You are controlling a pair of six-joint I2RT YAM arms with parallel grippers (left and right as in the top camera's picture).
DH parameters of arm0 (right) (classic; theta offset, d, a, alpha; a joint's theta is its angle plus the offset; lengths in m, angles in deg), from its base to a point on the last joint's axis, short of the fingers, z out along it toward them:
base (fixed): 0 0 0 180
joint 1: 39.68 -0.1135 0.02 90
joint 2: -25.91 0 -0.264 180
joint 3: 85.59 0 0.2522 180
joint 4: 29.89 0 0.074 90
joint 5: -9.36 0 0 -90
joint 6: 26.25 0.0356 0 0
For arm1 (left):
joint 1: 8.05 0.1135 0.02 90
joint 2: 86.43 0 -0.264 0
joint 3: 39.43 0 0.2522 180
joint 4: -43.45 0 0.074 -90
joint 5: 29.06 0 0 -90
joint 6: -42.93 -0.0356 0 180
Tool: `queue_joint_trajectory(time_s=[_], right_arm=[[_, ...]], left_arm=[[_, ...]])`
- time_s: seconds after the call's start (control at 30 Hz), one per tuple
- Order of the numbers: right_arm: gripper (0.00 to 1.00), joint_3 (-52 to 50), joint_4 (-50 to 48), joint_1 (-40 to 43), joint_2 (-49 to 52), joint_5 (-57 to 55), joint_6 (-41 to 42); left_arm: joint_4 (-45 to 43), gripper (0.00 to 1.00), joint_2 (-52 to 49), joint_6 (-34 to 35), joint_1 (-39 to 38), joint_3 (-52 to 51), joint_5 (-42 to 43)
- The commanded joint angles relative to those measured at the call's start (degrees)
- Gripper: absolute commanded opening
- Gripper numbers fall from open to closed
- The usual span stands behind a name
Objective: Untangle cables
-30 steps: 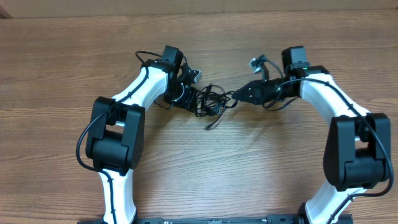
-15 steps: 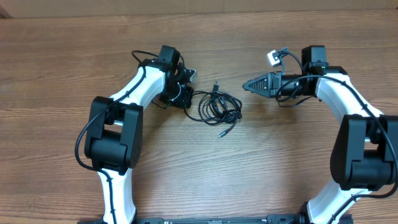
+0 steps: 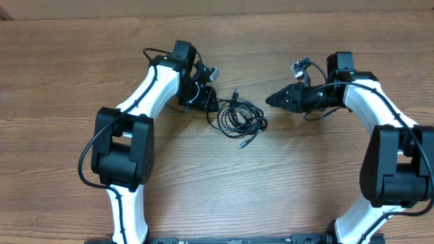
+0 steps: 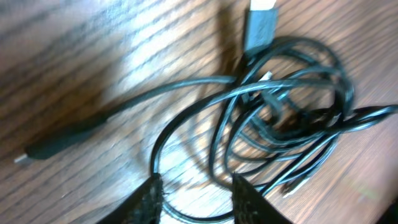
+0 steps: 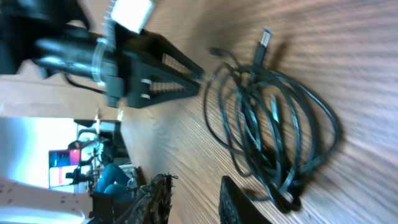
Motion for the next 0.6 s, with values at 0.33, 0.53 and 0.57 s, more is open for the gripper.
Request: queue_joint_trajectory(time_s=[0.33, 0.53, 0.57], right_arm=[[0.31, 0.6, 0.7, -0.2, -2.2, -16.3, 8.9], [0.31, 0.6, 1.2, -0.2, -2.2, -16.3, 8.9], [0.31, 0.6, 1.3, -0.3, -2.2, -16.3, 8.9]], left_arm=[[-7.7, 0.50, 2.0, 6.6, -11.5, 1.3, -22.4], [-10.7, 0.42, 1.4, 12.5, -15.4, 0.6, -34.4], [-10.8, 0.40, 1.1, 13.4, -15.4, 0.6, -35.0]])
